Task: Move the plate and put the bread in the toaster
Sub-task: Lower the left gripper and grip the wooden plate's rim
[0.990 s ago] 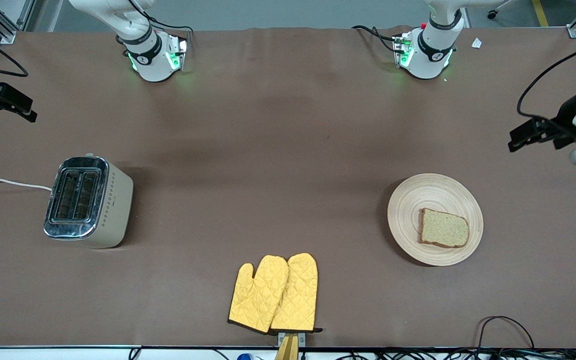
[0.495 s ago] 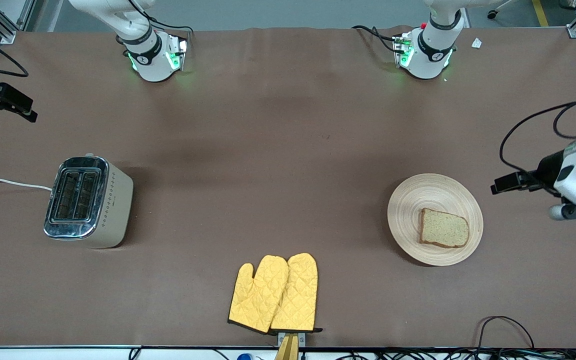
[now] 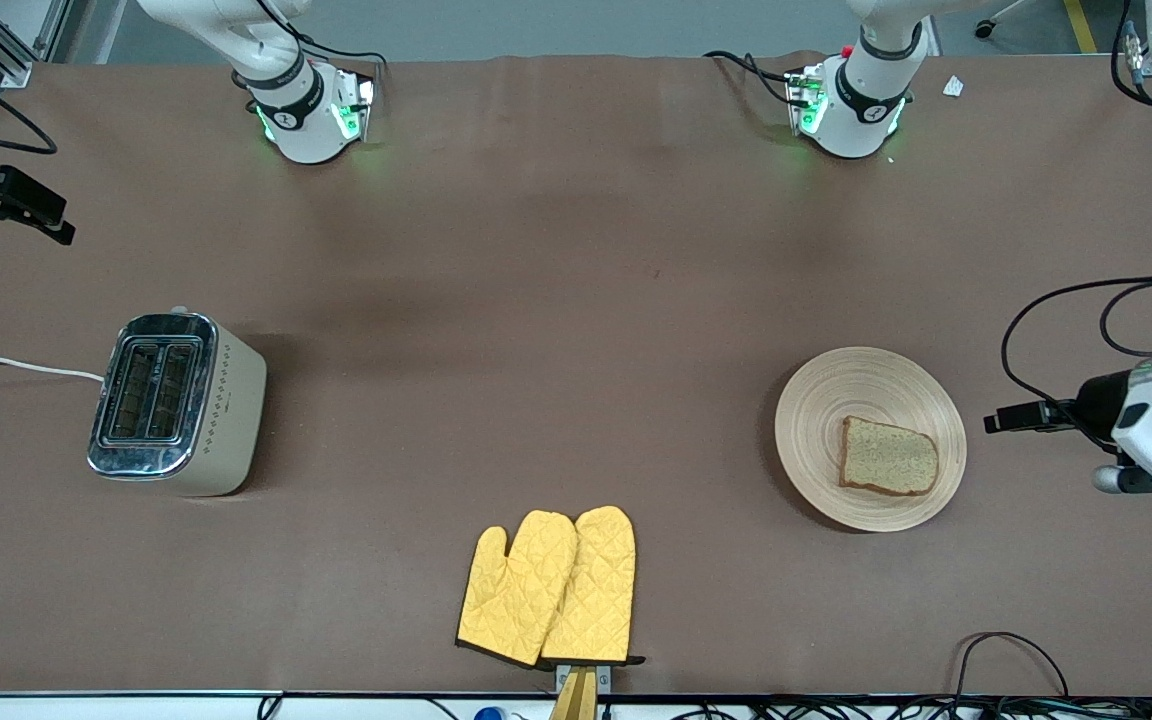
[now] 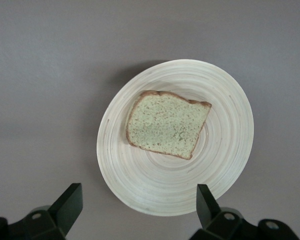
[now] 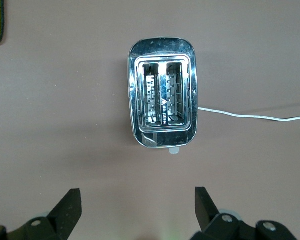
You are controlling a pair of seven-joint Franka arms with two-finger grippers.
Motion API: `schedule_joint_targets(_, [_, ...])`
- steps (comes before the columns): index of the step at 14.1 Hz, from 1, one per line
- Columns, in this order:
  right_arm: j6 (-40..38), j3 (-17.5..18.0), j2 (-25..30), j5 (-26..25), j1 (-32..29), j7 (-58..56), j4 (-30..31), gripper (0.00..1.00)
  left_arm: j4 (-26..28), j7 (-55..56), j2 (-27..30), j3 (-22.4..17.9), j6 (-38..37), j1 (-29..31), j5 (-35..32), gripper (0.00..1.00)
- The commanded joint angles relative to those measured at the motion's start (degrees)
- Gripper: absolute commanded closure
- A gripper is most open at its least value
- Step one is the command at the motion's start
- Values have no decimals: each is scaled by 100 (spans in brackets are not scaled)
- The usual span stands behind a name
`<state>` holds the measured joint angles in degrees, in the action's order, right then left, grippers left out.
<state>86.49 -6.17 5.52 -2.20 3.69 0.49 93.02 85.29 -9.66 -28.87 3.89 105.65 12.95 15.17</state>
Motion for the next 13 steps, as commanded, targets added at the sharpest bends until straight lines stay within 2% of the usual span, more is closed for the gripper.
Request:
schedule_joint_targets(1, [-10,10,29,70,-26,-49,32,0,-170,-350,-451,15,-18,417,800,0])
schedule_joint_targets(4, [8,10,37,70,-17,-49,32,0,-179,-1097,-970,15,78,735,1619,8])
schedule_joint_targets(8, [-1,10,37,70,-26,-49,32,0,-171,-1538,-1472,33,52,1043,2269,18])
schedule_joint_targets(13, [-10,10,37,70,-26,-49,32,0,-162,-1739,-1823,68,-194,1289,2526,31])
